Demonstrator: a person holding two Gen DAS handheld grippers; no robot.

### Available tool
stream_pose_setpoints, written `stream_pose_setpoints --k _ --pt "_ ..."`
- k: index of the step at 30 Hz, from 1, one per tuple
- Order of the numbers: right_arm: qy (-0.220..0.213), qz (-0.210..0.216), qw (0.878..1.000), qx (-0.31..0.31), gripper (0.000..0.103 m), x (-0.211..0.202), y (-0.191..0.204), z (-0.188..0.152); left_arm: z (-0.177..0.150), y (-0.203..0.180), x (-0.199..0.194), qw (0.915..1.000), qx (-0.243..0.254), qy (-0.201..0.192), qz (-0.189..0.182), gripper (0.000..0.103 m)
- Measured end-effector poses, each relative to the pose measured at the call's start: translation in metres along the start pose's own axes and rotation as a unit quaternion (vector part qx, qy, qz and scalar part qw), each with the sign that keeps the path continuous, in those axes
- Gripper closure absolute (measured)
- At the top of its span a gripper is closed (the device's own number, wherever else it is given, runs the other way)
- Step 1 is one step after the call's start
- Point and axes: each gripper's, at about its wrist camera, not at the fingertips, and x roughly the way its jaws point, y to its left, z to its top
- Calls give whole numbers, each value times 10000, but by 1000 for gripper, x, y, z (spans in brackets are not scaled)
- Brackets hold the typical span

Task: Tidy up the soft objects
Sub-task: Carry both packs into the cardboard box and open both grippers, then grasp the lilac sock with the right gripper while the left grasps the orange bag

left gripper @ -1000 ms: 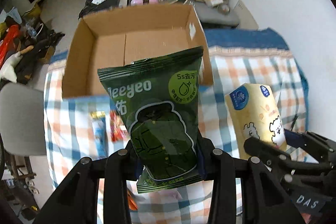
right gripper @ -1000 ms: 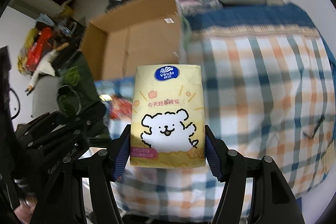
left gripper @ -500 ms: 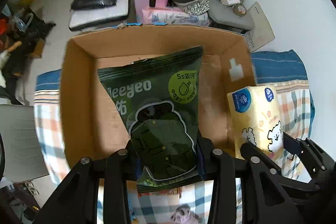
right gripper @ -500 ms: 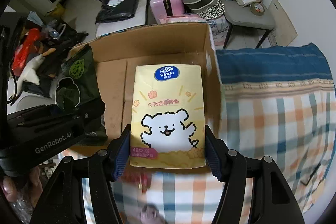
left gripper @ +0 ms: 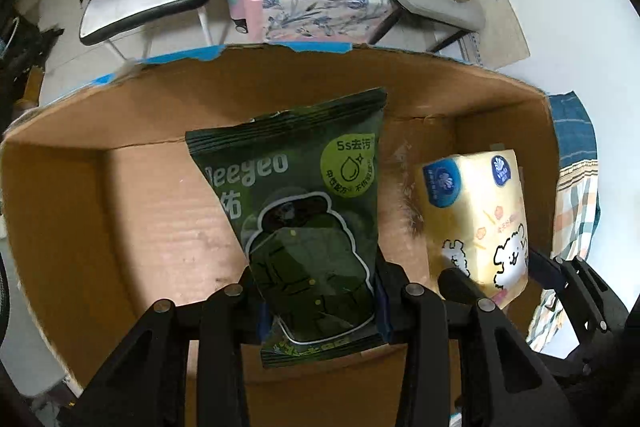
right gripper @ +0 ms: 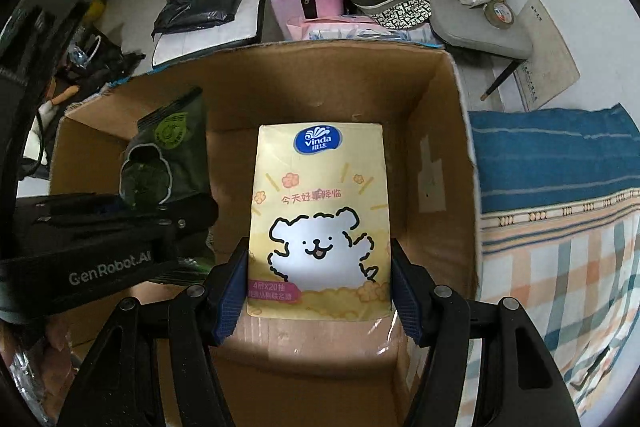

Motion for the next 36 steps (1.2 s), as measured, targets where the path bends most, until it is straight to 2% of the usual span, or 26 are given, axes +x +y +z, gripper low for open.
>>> stream_pose_setpoints --k 4,9,12,14,16,17,19,22,24,31,36 --pt "-64 -125 9998 -109 37 13 3 5 3 0 12 9999 5 60 120 67" --pt "95 -202 9996 -163 34 29 7 7 1 1 18 9995 -82 91 288 64" --pt "116 -176 9996 -162 22 28 9 7 -2 2 17 9995 -111 73 292 51" --pt "124 -177 9996 -157 20 25 8 6 -5 4 13 9995 -154 0 288 47" --pt "109 -185 9997 -107 20 21 6 5 -8 6 9 9993 -168 -60 317 36" --pt "129 -178 9997 -91 20 19 6 4 -11 7 5 9992 -179 -92 332 34" --pt "184 -154 9997 -59 15 13 5 -1 -16 8 -1 9990 -194 -136 367 24" --pt "223 -180 9995 -93 6 5 7 -10 -28 8 -10 9987 -171 -215 419 17" --pt "264 -201 9994 -72 0 -1 8 -18 -39 9 -17 9985 -189 -252 438 16" --pt "252 -266 9993 -18 0 -27 15 -56 -86 13 -52 9950 -313 -755 573 16" --pt "84 -383 9992 -38 0 -55 23 -85 -122 12 -80 9909 -319 -1116 686 16"
